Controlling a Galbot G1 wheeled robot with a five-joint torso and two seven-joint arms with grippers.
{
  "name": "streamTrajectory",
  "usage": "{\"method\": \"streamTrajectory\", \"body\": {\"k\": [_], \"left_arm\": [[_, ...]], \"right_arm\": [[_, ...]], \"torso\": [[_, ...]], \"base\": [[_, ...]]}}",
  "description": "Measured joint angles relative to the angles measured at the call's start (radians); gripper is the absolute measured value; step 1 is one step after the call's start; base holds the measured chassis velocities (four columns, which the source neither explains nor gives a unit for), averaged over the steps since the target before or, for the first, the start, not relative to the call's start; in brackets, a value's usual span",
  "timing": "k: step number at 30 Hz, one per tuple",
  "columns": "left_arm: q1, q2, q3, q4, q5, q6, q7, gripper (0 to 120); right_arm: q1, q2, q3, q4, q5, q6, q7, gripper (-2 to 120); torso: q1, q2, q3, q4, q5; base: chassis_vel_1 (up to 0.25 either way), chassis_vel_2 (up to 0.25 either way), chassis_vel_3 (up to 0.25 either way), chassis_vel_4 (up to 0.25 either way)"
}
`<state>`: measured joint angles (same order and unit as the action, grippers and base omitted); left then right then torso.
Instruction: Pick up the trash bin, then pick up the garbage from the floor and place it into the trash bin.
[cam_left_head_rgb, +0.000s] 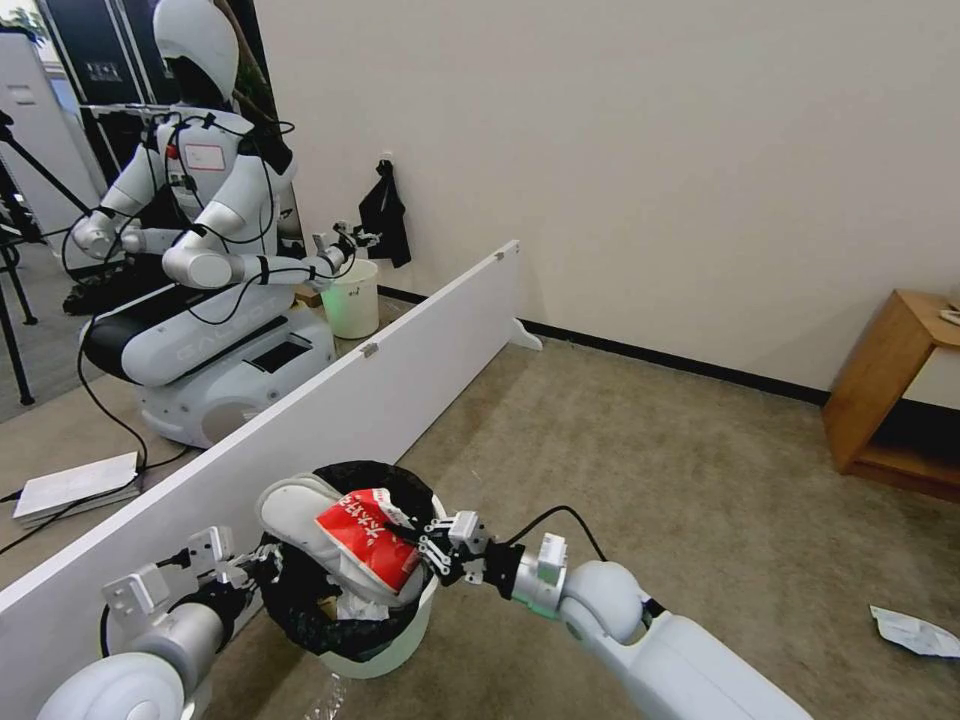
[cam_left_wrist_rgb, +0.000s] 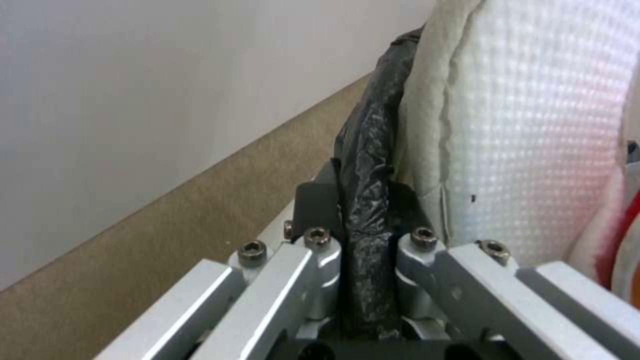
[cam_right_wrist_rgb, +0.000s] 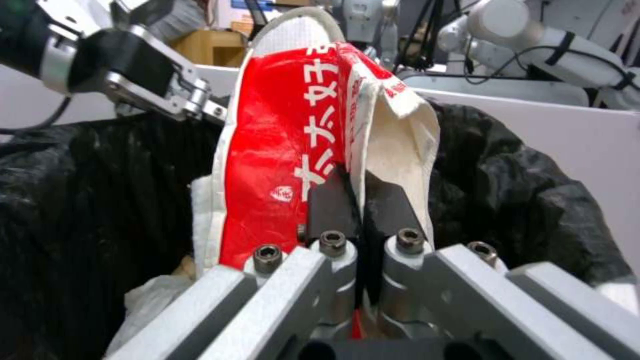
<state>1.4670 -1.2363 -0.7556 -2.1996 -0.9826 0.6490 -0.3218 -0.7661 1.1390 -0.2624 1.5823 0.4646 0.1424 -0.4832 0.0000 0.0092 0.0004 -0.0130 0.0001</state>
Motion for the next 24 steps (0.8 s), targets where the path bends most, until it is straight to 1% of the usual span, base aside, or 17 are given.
{"method": "streamTrajectory", "body": {"k": [4, 12, 17, 19, 20, 23, 24], "left_arm": [[0.004, 0.0, -0.001, -0.006, -0.001, 0.0, 0.001, 4], [0.008, -0.001, -0.01, -0.018, -0.004, 0.0, 0.001, 4], [0.014, -0.007, -0.007, -0.023, -0.004, 0.0, 0.007, 4], [0.014, -0.008, -0.007, -0.024, -0.003, 0.0, 0.007, 4], [0.014, -0.01, -0.007, -0.025, -0.002, 0.0, 0.007, 4], [0.015, -0.012, -0.007, -0.025, 0.0, 0.0, 0.008, 4], [0.014, -0.014, -0.007, -0.025, 0.002, 0.0, 0.008, 4]], "right_arm": [[-0.001, -0.002, 0.001, -0.007, -0.003, -0.002, 0.008, 0], [-0.002, 0.013, 0.001, -0.007, -0.004, -0.003, 0.014, 0], [-0.001, 0.019, 0.001, -0.004, -0.004, -0.003, 0.019, 0], [-0.002, 0.019, 0.001, -0.003, -0.005, -0.003, 0.025, 0], [-0.002, 0.018, -0.001, -0.003, -0.007, -0.003, 0.042, 0], [-0.001, 0.017, -0.002, -0.001, -0.009, -0.003, 0.055, 0], [0.0, 0.016, -0.004, 0.001, -0.01, -0.003, 0.067, 5]], "torso": [[0.0, 0.0, 0.0, -0.0004, -0.0001], [0.0, 0.0, 0.0, -0.0001, 0.0], [0.0, 0.0, 0.0, -0.0002, -0.0002], [0.0, 0.0, 0.0, -0.0002, -0.0004], [0.0, 0.0, 0.0, -0.0002, 0.0002], [0.0, 0.0, 0.0, -0.0003, -0.0002], [0.0, 0.0, 0.0, -0.0002, -0.0001]], "base": [[0.0, 0.0, 0.0, 0.0], [0.0, 0.0, 0.0, 0.0], [0.0, 0.0, 0.0, 0.0], [0.0, 0.0, 0.0, 0.0], [0.0, 0.0, 0.0, 0.0], [0.0, 0.0, 0.0, 0.0], [0.0, 0.0, 0.0, 0.0]]}}
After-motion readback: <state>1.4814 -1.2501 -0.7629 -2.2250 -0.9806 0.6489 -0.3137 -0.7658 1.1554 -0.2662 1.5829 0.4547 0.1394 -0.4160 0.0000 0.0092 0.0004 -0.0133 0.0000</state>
